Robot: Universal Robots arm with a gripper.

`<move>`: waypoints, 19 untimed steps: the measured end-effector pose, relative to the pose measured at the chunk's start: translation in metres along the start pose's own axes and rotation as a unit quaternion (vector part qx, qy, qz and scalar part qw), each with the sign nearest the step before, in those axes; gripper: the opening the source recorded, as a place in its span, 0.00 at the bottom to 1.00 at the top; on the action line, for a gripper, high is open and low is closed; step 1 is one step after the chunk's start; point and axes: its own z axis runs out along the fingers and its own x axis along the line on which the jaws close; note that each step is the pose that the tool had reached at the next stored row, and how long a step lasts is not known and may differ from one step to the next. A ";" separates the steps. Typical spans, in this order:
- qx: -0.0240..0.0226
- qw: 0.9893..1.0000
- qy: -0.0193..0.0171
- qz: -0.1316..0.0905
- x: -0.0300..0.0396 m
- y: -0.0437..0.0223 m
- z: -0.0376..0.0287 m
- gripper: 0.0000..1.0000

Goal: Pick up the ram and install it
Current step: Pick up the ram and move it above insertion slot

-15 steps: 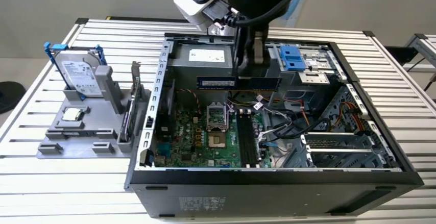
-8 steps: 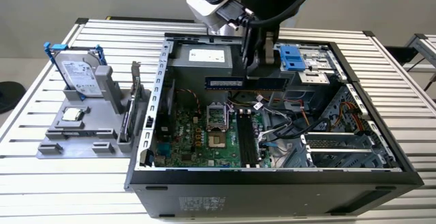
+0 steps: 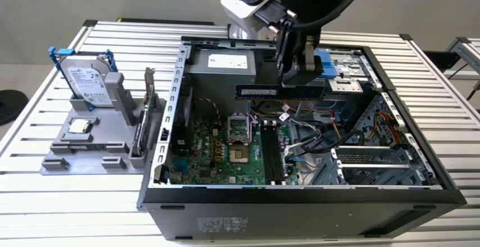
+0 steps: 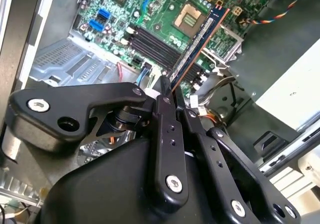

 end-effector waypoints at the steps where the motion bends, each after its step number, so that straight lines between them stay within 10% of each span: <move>1: 0.000 1.000 0.000 0.000 0.0000 0.0017 0.0000 0.00; 19: 0.000 1.000 0.000 0.000 0.0001 0.0314 0.0000 0.00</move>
